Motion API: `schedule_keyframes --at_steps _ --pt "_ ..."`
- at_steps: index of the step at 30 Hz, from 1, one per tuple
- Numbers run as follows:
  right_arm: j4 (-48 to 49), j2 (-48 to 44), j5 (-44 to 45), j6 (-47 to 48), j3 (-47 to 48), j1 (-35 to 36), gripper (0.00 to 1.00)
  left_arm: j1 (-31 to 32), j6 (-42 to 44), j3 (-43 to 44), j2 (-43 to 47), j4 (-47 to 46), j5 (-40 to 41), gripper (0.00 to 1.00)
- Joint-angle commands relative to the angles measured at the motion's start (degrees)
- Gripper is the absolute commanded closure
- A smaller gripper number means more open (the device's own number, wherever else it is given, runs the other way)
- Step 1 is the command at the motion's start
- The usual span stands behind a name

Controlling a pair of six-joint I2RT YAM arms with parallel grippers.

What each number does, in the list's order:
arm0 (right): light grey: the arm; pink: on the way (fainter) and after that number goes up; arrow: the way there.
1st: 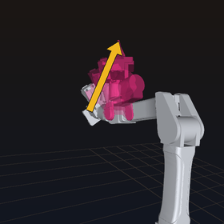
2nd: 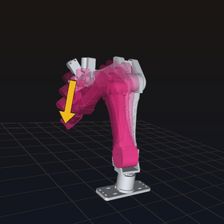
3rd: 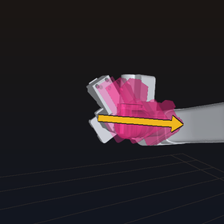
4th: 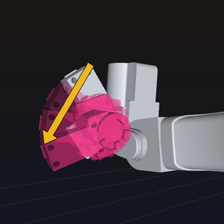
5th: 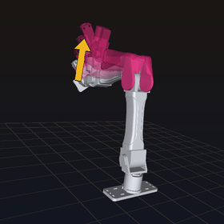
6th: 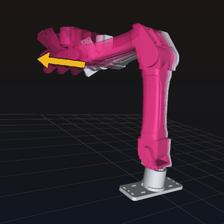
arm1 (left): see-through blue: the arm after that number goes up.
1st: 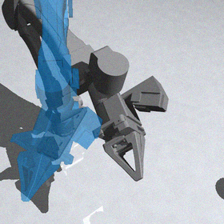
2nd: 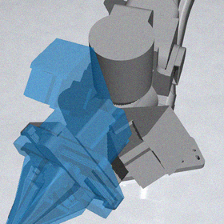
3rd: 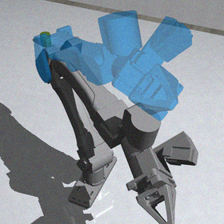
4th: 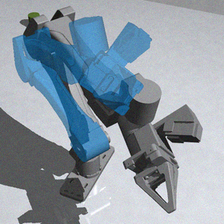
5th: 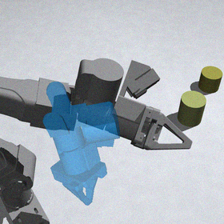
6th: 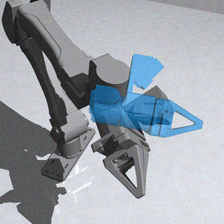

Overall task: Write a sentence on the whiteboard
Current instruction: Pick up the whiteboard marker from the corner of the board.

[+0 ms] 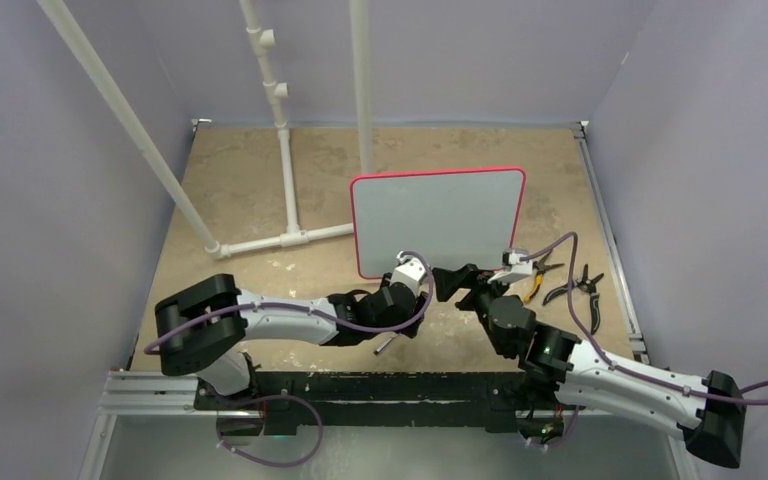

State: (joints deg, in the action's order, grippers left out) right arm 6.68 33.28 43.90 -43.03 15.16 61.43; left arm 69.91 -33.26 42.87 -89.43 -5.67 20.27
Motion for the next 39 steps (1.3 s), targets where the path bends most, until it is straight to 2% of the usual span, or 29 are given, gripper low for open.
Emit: schedule_keyframes --at_steps 1,6,12,19,27,29,33,36,39 --pt "-1.1 -1.6 3.1 -1.8 -0.4 -0.3 0.11 0.5 1.5 3.0 -2.5 -2.4 2.8 0.48" --pt "-2.4 -3.8 4.2 -3.1 -0.9 -0.3 0.11 1.5 2.2 4.5 -6.2 -0.7 5.7 0.52" --pt "-3.6 -5.6 5.0 -4.3 -1.2 -0.3 0.11 1.6 1.0 4.9 -9.1 2.3 9.9 0.64" --pt "-4.1 -5.9 5.4 -4.9 -1.2 -0.3 0.10 1.6 -3.3 1.6 -5.2 4.7 14.7 0.75" --pt "-4.1 -4.2 5.6 -5.1 -0.7 -0.3 0.10 1.6 -5.6 1.8 -6.1 4.6 14.3 0.76" --pt "-4.0 -3.8 5.4 -5.2 -0.6 -0.3 0.10 1.5 -5.7 2.3 -6.4 5.1 14.9 0.82" --pt "-3.7 -2.4 4.8 -5.1 -0.1 -0.3 0.10 1.5 -6.8 3.2 -6.4 7.1 15.4 1.00" --pt "-3.4 -0.6 4.3 -5.2 0.7 -0.2 0.08 1.5 -8.6 1.5 -3.8 6.7 15.7 1.00" --pt "-3.4 1.5 2.3 -6.8 1.3 -0.2 0.07 1.5 -9.2 -1.3 1.4 1.2 14.2 1.00"
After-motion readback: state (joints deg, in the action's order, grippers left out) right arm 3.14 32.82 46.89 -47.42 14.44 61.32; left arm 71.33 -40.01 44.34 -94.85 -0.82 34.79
